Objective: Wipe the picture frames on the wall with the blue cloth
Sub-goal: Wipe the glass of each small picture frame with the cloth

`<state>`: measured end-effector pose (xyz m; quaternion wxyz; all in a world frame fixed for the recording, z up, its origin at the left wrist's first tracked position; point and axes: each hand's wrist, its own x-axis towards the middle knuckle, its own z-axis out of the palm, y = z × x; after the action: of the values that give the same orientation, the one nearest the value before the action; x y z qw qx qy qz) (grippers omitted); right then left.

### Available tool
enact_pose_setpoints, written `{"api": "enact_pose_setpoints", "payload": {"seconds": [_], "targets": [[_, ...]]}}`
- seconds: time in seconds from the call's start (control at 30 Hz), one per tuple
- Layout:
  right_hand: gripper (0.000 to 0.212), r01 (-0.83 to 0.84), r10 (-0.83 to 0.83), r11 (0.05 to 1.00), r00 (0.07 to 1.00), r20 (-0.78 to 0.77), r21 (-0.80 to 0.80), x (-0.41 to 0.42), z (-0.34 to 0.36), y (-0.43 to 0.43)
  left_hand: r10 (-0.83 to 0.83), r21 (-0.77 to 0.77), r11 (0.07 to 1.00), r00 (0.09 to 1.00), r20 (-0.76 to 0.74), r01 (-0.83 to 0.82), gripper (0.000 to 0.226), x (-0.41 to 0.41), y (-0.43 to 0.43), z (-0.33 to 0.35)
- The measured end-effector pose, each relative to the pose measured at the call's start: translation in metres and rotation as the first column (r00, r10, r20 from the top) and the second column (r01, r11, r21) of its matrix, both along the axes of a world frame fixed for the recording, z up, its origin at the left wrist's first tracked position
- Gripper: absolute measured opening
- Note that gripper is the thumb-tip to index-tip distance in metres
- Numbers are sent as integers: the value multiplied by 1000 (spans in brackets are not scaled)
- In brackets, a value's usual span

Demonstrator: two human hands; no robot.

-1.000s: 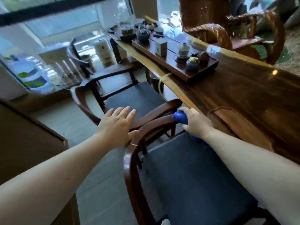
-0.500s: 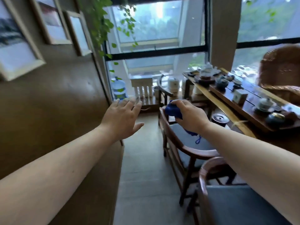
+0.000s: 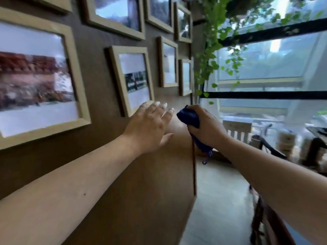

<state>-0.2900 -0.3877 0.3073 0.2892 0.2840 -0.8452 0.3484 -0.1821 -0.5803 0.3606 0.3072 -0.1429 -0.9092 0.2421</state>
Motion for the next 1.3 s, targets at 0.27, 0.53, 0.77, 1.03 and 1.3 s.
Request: {"api": "enact_pose_setpoints", "payload": {"seconds": [0.27, 0.53, 0.77, 1.03, 1.3], "targets": [[48, -265, 261, 958, 964, -49, -110, -70, 56, -74, 273, -21, 960, 948, -166, -280, 75, 12, -44, 85], [50, -508, 492, 854, 859, -141, -113, -52, 110, -179, 505, -43, 846, 824, -257, -532, 71, 77, -86, 121], [51, -652, 586, 747, 740, -330, -134, 30, 155, -241, 627, -27, 738, 701, -340, -674, 81, 152, -124, 149], [53, -573, 471, 808, 770, -431, -141, 79, 173, -270, 725, -23, 638, 611, -319, -770, 112, 201, -171, 162], [49, -511, 421, 859, 677, -604, 27, 131, 176, -291, 640, -44, 712, 673, -370, -701, 111, 196, -189, 153]]}}
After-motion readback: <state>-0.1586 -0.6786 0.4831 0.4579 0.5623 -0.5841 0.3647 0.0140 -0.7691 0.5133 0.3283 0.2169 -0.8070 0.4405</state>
